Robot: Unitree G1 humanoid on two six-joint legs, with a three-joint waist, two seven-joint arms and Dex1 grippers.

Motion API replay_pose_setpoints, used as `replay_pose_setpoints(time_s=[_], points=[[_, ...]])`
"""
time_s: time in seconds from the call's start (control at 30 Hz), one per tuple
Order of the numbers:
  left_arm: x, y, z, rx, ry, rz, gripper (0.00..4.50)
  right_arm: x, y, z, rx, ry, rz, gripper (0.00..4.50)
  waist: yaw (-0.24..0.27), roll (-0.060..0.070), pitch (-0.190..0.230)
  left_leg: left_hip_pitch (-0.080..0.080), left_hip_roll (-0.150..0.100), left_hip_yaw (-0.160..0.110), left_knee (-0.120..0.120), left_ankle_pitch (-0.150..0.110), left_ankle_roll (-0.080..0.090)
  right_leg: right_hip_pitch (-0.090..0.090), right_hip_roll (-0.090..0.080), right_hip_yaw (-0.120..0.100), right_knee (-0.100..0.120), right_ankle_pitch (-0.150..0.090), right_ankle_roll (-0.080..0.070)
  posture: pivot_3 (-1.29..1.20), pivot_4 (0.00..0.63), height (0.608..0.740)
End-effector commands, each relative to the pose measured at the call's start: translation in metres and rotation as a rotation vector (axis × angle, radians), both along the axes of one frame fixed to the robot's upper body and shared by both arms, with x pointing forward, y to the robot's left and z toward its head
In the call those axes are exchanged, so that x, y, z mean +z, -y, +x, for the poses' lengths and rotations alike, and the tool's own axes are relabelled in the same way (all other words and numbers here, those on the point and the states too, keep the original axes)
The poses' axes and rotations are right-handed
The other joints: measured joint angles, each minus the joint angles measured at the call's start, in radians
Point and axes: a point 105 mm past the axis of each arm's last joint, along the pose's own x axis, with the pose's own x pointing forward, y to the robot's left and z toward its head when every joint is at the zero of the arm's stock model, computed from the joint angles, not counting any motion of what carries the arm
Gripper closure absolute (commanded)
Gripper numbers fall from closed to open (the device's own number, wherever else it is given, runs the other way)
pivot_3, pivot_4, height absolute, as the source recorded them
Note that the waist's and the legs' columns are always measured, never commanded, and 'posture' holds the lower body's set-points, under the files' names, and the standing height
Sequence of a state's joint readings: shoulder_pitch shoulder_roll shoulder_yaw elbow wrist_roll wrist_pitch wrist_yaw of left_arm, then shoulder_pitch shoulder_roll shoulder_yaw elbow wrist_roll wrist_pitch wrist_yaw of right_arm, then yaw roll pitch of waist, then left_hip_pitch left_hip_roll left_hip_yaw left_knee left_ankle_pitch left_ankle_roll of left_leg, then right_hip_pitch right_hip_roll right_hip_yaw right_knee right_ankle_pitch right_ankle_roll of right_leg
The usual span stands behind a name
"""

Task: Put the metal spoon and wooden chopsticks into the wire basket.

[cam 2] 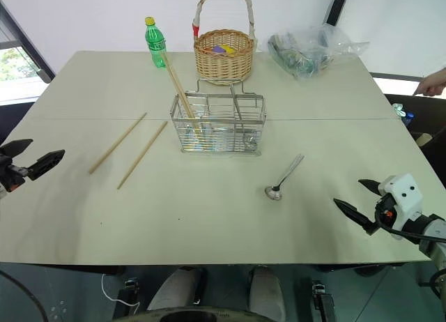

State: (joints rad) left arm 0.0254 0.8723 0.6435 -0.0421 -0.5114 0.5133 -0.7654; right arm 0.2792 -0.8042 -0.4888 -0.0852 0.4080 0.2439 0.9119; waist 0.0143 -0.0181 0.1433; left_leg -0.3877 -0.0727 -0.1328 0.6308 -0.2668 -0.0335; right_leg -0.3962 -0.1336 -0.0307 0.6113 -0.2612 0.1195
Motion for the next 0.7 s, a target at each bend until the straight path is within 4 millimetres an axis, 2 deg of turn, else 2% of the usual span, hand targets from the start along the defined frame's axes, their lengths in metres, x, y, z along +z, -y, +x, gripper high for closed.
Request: replay_pose_setpoints(time_s=[0.03,0.33,0.5,0.57,0.7], points=[[0.017,0.004,0.001,-0.026,0.043,0.053,0.00,0.011,-0.005,0.002,0.014,0.045,-0.007,0.03,0.000,0.000,0.000,0.000,0.000,0.000,0.000,0.000,0.000,0.000,0.000,0.000,0.000,0.000,0.000,0.00,0.150,0.674],[0.022,0.006,0.005,-0.028,0.053,0.050,0.00,0.017,-0.007,0.009,0.018,0.064,-0.012,0.03,-0.001,0.000,0.000,0.001,0.000,0.000,0.000,0.000,0.000,0.000,0.000,0.000,0.001,0.000,0.000,0.00,0.150,0.674],[0.031,0.018,0.010,-0.069,0.078,0.055,0.00,0.030,-0.006,0.020,0.059,0.089,-0.043,0.03,-0.001,0.000,0.000,0.001,0.000,0.000,0.000,0.001,0.002,0.000,0.000,0.000,0.001,0.000,0.000,0.00,0.150,0.674],[0.032,0.027,0.013,-0.100,0.077,0.072,0.00,0.039,-0.005,0.027,0.076,0.108,-0.059,0.03,-0.001,-0.001,0.000,0.001,0.000,0.000,0.001,0.001,0.002,0.001,0.000,0.000,0.001,0.000,0.000,0.00,0.150,0.674],[0.028,0.067,0.019,-0.245,0.054,0.083,0.00,0.059,-0.017,0.036,0.205,0.120,-0.107,0.03,-0.001,-0.001,-0.001,0.001,0.000,0.001,0.001,0.001,0.002,0.001,0.000,0.000,0.001,0.000,0.000,0.00,0.150,0.674]])
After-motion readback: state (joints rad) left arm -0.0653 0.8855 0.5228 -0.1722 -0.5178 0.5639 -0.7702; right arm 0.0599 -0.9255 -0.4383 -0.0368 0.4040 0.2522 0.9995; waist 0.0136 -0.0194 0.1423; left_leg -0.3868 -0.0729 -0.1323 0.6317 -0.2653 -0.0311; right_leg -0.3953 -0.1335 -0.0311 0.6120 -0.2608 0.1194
